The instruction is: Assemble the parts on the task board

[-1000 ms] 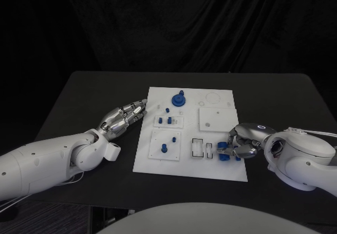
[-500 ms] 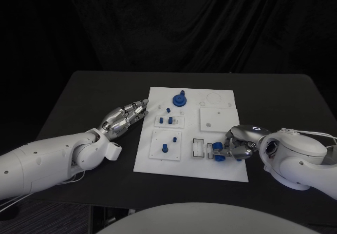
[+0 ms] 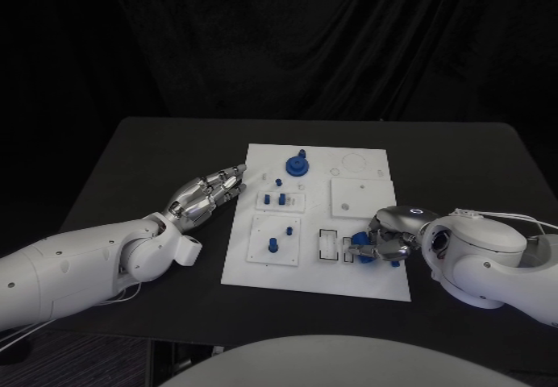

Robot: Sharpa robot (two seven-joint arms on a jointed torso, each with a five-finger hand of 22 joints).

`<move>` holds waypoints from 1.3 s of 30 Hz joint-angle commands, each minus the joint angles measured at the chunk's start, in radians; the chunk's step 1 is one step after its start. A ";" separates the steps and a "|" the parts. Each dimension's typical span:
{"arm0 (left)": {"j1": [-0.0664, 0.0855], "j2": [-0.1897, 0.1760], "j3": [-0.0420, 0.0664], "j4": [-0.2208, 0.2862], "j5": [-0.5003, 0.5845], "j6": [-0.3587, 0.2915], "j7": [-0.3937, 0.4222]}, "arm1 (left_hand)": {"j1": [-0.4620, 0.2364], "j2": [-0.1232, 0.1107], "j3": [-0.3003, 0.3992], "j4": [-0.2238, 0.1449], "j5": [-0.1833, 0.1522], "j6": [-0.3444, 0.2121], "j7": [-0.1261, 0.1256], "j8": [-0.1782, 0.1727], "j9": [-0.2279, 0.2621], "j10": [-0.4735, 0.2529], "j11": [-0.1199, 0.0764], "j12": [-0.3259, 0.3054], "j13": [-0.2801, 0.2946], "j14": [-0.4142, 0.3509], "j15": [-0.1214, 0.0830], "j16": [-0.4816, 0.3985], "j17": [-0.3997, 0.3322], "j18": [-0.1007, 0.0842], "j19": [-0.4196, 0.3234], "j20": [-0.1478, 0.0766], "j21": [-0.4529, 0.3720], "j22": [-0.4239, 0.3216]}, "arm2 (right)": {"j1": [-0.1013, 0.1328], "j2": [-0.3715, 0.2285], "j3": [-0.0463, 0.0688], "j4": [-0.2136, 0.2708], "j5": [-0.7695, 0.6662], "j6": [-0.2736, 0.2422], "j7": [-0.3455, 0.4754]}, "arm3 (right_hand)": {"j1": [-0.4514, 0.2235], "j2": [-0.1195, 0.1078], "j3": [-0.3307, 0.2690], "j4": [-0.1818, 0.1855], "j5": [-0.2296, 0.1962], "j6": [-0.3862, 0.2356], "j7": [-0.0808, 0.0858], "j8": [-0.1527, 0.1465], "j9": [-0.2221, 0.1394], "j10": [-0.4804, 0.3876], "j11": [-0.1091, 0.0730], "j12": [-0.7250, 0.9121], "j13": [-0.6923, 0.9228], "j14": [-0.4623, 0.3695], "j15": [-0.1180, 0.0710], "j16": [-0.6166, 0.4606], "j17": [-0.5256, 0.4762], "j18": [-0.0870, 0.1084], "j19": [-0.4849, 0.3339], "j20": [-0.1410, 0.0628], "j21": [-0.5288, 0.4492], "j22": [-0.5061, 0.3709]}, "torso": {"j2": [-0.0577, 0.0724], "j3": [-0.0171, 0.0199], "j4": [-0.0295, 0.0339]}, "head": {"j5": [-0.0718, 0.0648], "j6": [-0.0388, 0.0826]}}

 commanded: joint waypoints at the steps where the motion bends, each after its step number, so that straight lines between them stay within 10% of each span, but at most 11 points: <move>1: -0.002 0.002 0.001 0.001 0.005 0.017 0.035 | 0.010 0.001 0.006 -0.002 0.006 0.000 0.008 0.004 0.001 -0.001 0.003 0.003 0.000 0.000 0.007 -0.004 -0.001 0.015 -0.001 0.007 0.006 0.000 | -0.014 0.004 -0.009 -0.012 0.026 0.059 -0.022 | 0.062 0.002 0.009 -0.008 0.103 0.002 -0.001 -0.039 -0.071 0.102 0.000 0.003 0.263 0.068 -0.002 -0.012 0.063 0.005 0.041 -0.002 -0.012 0.205 | 0.000 0.0004 0.0001 | 0.002 0.000; 14: -0.004 0.002 0.001 -0.001 0.005 0.021 0.031 | 0.014 0.001 0.011 -0.006 0.008 0.000 0.008 0.004 0.001 0.001 0.009 0.006 0.001 0.000 0.007 -0.004 -0.001 0.017 0.000 0.009 0.006 0.000 | -0.016 -0.004 -0.009 -0.031 0.243 0.003 -0.003 | 0.226 -0.018 0.099 -0.086 0.515 -0.026 0.003 -0.070 -0.044 0.102 0.002 0.003 0.263 0.065 -0.002 -0.021 0.048 0.007 0.038 -0.002 -0.024 0.202 | 0.000 0.0002 0.0001 | 0.004 0.000; 31: -0.005 -0.002 0.001 -0.001 0.005 0.020 0.033 | 0.015 0.001 0.014 -0.008 0.010 0.003 0.009 0.004 0.002 0.004 0.014 0.010 0.002 0.000 0.008 -0.004 -0.001 0.018 0.000 0.010 0.006 0.000 | 0.043 -0.048 -0.009 0.015 0.655 -0.160 0.106 | 0.224 -0.021 0.116 -0.098 0.562 -0.039 0.009 -0.066 -0.025 0.102 0.007 0.003 0.263 0.065 0.003 -0.024 0.044 0.012 0.030 0.003 -0.050 0.194 | 0.000 0.0002 0.0002 | 0.007 0.000; 39: -0.005 -0.002 0.001 0.001 0.005 0.016 0.041 | 0.016 0.001 0.015 -0.010 0.011 0.006 0.010 0.005 0.002 0.004 0.014 0.010 0.002 0.000 0.008 -0.004 -0.001 0.019 0.001 0.011 0.007 0.002 | 0.057 -0.034 -0.009 0.023 0.708 -0.135 0.120 | 0.204 -0.023 0.111 -0.089 0.543 -0.046 0.011 -0.064 -0.021 0.102 0.009 0.003 0.263 0.066 0.004 -0.023 0.043 0.012 0.030 0.004 -0.050 0.195 | 0.000 -0.0003 0.0006 | 0.010 0.000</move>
